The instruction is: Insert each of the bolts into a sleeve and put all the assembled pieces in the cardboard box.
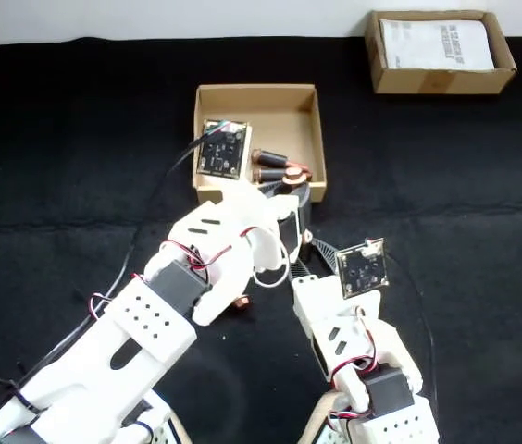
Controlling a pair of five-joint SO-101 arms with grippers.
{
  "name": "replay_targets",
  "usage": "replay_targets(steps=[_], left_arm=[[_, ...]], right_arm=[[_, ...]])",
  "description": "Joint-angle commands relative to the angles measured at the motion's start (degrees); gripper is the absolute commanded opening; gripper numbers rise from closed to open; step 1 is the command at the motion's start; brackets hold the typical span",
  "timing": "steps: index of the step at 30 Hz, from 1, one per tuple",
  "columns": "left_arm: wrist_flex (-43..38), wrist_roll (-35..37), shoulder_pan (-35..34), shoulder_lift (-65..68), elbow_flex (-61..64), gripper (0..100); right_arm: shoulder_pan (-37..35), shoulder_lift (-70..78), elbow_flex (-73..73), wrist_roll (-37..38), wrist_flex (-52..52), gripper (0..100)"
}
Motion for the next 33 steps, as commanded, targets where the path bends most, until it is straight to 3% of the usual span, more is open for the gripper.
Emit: replay_targets(steps=[1,6,13,19,25,33], left_arm=[[-0.8,0.0,1.6,-1.7,-0.4,1],[-1.1,-0.1,2.0,-1.5,-0.1,1],[-9.4,-0.2,2.6,0.9,0.7,1],[-9.6,-0.4,3.2,2.6,1.5,1],[-9.6,-6.6,2.9,1.8,2.8,1],[-5.9,-6.3,3.4,-1.5,-4.7,1]], right_arm=[[-0.1,-1.2,-2.9,0.6,-1.2,0.8],[-0.1,-1.2,-2.9,0.6,-1.2,0.8],[-0.3,-1.2,-1.0,0.6,-1.3,0.8],[-0.1,-1.2,-1.5,0.6,-1.3,0.8],[0.0,-1.2,-1.5,0.6,-1.2,0.8],[0.0,-1.2,-1.1,0.6,-1.1,0.8]])
